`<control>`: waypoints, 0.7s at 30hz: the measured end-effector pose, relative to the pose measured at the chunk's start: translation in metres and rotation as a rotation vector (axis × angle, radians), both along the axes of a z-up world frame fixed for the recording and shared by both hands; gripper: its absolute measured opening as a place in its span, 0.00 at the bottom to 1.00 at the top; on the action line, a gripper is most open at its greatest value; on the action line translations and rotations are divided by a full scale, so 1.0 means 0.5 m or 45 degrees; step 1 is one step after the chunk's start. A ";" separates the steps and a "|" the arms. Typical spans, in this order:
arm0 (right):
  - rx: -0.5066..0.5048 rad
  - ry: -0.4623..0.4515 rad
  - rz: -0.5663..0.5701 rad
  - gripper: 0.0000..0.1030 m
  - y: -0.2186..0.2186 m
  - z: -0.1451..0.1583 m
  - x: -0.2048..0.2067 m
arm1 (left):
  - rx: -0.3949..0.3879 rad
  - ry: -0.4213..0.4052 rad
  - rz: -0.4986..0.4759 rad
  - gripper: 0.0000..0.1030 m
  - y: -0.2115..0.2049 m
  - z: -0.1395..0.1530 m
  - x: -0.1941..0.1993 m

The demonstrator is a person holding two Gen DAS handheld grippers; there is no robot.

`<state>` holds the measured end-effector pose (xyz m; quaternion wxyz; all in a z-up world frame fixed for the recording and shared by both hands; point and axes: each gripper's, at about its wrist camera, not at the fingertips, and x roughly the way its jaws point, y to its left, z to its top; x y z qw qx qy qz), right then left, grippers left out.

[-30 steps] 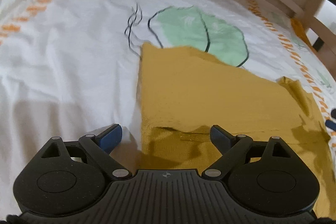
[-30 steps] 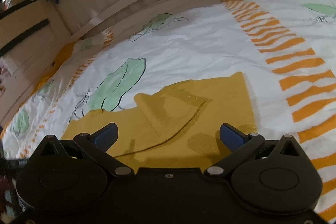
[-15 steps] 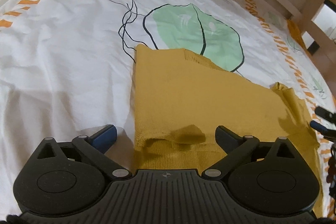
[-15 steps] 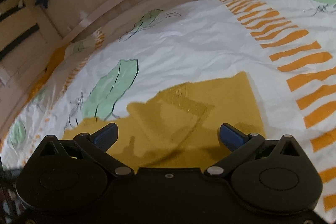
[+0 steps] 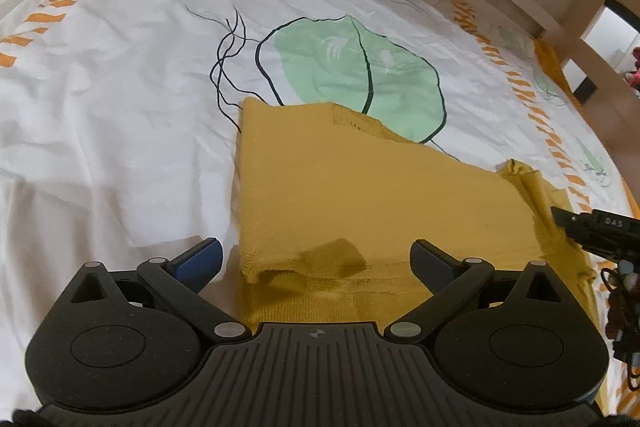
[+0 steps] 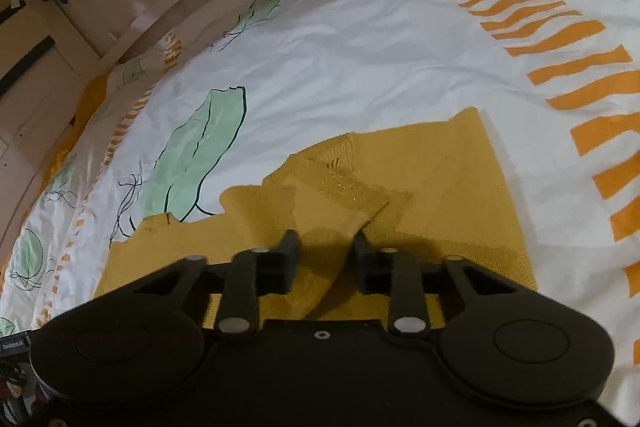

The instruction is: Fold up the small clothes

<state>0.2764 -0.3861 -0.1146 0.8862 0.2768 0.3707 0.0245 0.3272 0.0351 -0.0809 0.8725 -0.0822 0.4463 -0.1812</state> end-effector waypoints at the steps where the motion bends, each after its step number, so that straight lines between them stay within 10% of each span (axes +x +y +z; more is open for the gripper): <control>1: -0.017 -0.002 -0.006 0.23 0.003 0.004 -0.001 | -0.001 0.000 0.001 0.99 0.000 0.000 0.001; 10: -0.141 -0.185 -0.061 0.11 0.051 0.118 -0.071 | 0.010 -0.010 0.002 0.99 0.000 0.002 -0.001; 21: -0.130 0.051 -0.193 0.19 0.001 0.034 -0.127 | 0.025 -0.013 -0.008 0.99 -0.003 -0.002 0.000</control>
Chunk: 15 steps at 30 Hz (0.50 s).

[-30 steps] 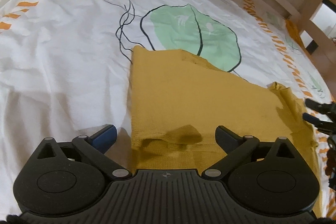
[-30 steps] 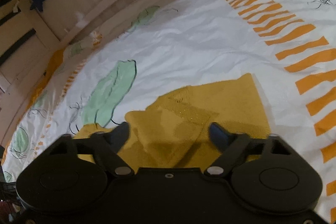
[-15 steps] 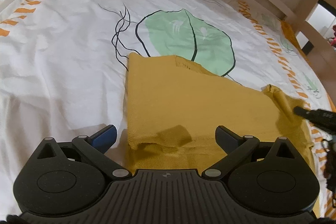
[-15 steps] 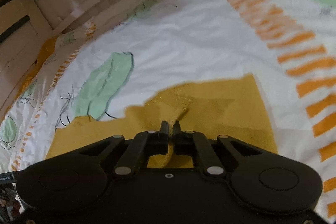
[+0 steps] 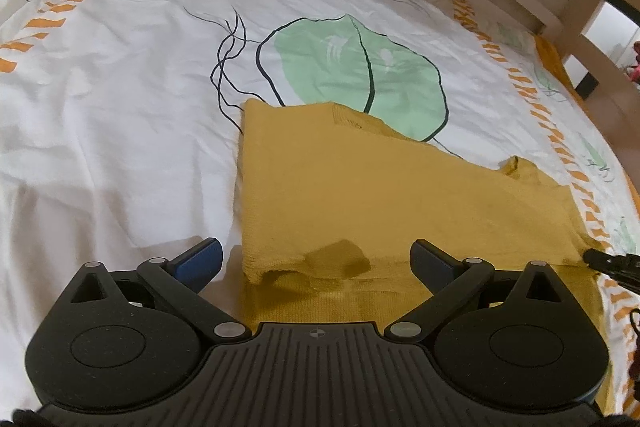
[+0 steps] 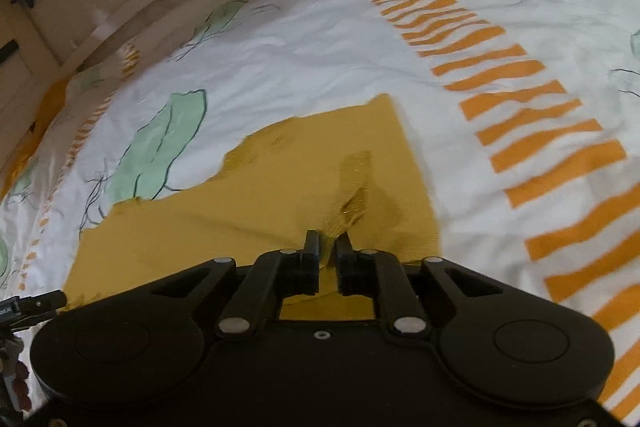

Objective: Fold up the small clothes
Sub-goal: 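Fold the sleeve strip back over the body with the right tool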

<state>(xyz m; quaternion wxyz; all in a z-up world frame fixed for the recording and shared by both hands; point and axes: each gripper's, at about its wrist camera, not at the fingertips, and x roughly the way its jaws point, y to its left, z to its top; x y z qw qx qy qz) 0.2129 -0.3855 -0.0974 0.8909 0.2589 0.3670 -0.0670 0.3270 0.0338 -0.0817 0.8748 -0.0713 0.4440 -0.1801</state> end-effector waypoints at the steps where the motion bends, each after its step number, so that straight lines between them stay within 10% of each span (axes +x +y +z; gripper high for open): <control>1: 0.009 -0.014 -0.007 0.20 -0.004 0.000 -0.003 | 0.001 0.002 -0.001 0.99 0.000 -0.001 0.000; 4: 0.003 -0.058 -0.012 0.22 -0.009 0.005 -0.007 | -0.002 0.007 -0.006 0.99 -0.001 -0.003 0.003; 8: 0.011 -0.086 -0.007 0.50 -0.020 0.005 0.005 | 0.005 0.008 -0.015 0.99 -0.002 -0.005 0.005; 15: 0.053 -0.059 -0.006 0.53 -0.034 -0.020 0.032 | 0.009 0.024 -0.020 0.99 -0.004 -0.010 0.007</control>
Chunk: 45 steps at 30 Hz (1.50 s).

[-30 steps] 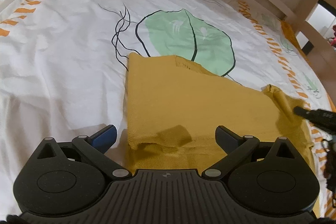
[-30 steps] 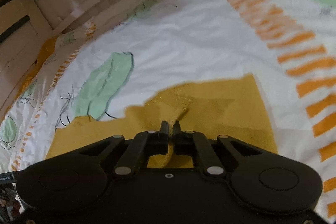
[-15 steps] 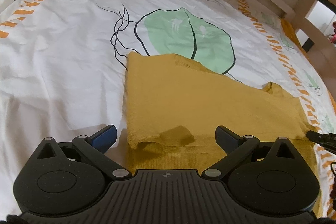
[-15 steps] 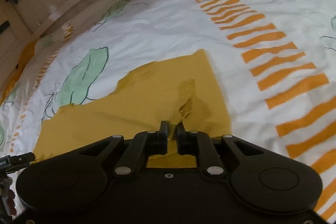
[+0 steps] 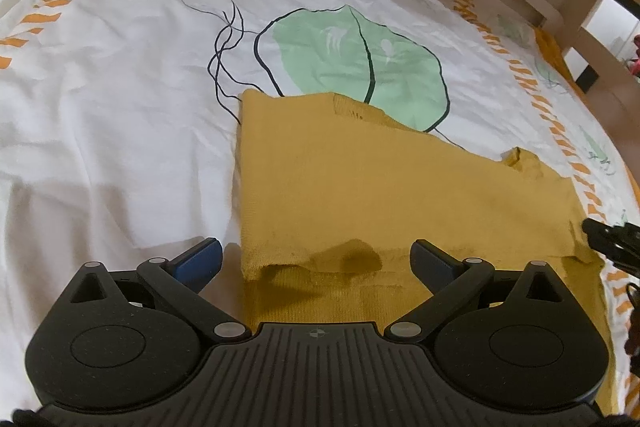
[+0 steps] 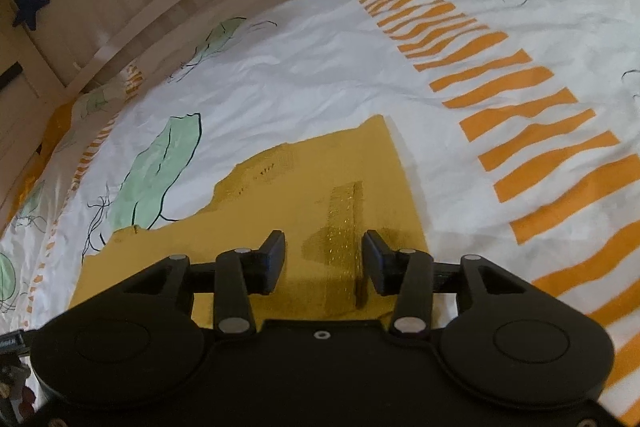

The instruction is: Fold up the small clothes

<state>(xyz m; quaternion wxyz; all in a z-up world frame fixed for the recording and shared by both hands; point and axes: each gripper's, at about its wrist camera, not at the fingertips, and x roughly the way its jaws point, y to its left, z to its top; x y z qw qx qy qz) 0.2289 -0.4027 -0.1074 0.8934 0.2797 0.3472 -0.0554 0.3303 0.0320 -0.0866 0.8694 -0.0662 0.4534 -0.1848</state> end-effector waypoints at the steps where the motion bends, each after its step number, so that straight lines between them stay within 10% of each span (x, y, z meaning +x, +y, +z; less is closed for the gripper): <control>1: -0.002 0.002 0.004 0.53 -0.002 -0.003 0.006 | 0.002 0.000 -0.002 0.99 0.000 0.000 0.001; 4: -0.038 0.010 0.028 0.47 -0.002 -0.005 0.024 | 0.001 0.002 -0.006 0.99 -0.001 0.000 0.000; 6: -0.080 0.020 0.059 0.12 0.005 0.002 0.033 | 0.002 0.002 -0.008 0.99 -0.002 0.000 0.001; 14: -0.306 0.007 0.090 0.13 0.009 0.035 0.060 | 0.011 0.001 -0.021 0.99 -0.005 -0.001 -0.003; 19: -0.358 0.079 0.094 0.32 0.015 -0.005 0.070 | 0.012 0.023 -0.011 0.99 -0.003 -0.008 0.000; 22: -0.336 0.048 0.067 0.72 0.010 -0.001 0.052 | 0.013 0.031 -0.006 0.99 -0.001 -0.013 0.001; 28: -0.322 0.018 0.103 0.99 0.016 0.009 0.021 | 0.024 0.011 -0.012 0.99 -0.003 -0.015 0.002; 45: -0.154 -0.068 0.116 1.00 0.061 0.056 -0.150 | -0.009 -0.228 -0.023 0.99 0.006 0.038 -0.063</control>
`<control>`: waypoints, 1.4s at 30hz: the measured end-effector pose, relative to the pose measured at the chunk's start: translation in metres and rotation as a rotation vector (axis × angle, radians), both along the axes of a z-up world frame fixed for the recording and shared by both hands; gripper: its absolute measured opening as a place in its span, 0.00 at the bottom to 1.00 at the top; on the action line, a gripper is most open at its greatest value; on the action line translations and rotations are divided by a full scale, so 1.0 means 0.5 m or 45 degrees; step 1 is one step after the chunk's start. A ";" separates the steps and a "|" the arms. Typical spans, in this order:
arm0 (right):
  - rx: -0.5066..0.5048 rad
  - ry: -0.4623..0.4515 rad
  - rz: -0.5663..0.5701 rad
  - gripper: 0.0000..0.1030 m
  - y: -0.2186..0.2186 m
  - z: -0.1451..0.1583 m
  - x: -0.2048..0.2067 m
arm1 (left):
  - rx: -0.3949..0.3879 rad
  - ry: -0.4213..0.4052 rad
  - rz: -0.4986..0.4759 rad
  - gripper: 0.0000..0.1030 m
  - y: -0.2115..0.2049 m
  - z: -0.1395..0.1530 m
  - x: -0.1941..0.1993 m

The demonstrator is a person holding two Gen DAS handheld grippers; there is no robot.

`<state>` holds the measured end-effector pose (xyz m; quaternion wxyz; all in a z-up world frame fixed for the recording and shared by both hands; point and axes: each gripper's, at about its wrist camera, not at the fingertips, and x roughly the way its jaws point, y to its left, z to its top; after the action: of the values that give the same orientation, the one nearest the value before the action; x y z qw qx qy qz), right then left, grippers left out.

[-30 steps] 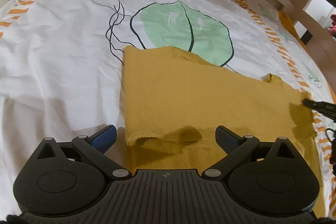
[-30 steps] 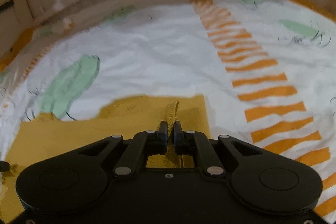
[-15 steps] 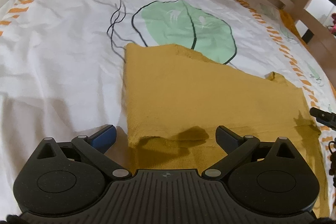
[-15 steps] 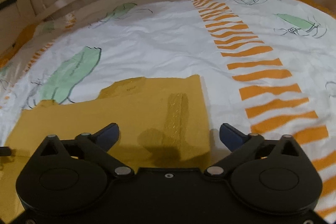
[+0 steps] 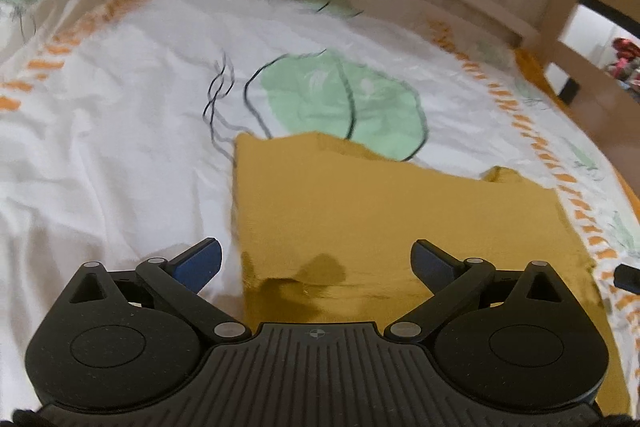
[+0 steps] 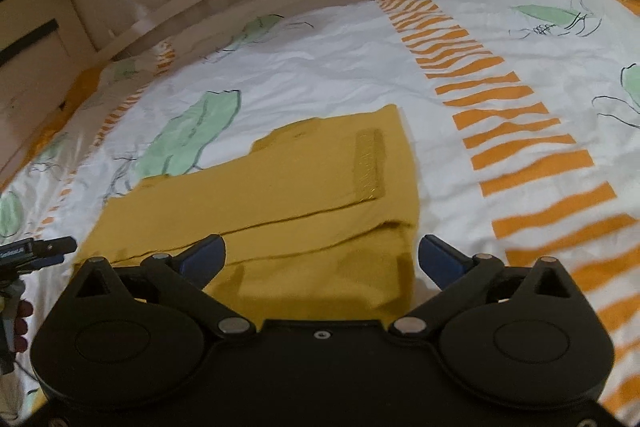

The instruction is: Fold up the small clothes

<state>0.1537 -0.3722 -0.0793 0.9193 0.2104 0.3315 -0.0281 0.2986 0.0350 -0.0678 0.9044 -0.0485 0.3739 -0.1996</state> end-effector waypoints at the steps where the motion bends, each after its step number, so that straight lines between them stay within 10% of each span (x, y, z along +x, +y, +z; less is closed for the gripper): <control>1: 0.003 -0.010 0.002 1.00 0.005 0.006 -0.013 | 0.004 -0.020 -0.007 0.99 -0.001 0.005 -0.015; 20: 0.067 -0.082 -0.067 1.00 0.069 0.060 -0.265 | -0.014 -0.144 -0.061 0.99 0.073 0.080 -0.362; 30: 0.013 -0.113 -0.102 1.00 0.095 0.066 -0.357 | 0.161 -0.085 -0.008 0.99 0.070 0.048 -0.473; 42: -0.031 -0.249 -0.121 1.00 0.114 0.067 -0.439 | 0.145 0.090 0.058 0.98 0.096 -0.004 -0.507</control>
<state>-0.0659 -0.3152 -0.0458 0.9473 0.2166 0.2293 -0.0550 0.0449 0.0830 -0.0697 0.8962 -0.0126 0.4151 -0.1558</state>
